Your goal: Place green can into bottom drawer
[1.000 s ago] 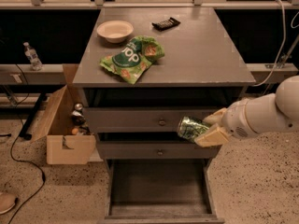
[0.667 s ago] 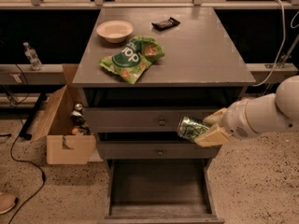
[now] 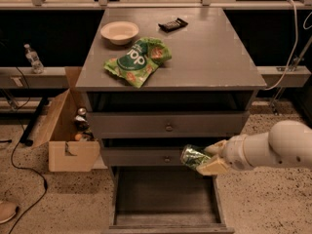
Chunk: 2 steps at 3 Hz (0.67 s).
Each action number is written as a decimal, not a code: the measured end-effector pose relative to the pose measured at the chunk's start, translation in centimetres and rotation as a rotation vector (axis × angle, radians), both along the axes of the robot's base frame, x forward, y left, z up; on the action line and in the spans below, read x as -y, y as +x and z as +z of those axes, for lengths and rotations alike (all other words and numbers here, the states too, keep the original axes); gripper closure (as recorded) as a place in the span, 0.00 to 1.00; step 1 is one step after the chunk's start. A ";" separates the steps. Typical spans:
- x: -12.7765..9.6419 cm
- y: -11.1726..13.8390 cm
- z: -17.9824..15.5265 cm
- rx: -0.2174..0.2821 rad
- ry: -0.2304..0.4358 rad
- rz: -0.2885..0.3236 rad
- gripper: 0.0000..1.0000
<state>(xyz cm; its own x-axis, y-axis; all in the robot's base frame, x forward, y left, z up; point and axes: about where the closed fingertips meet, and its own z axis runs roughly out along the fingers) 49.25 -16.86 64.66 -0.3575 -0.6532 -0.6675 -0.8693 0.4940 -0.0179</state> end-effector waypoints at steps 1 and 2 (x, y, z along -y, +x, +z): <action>-0.6 -0.2 -6.3 -0.009 0.060 0.012 1.00; -1.8 -0.4 -12.3 -0.030 0.124 0.016 1.00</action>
Offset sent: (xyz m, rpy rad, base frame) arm -0.0060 0.0325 -0.2030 0.2147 0.0609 0.0084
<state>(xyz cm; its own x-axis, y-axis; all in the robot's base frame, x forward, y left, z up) 48.81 -15.07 52.39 -0.3688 -0.5717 -0.7329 -0.8761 0.4773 0.0685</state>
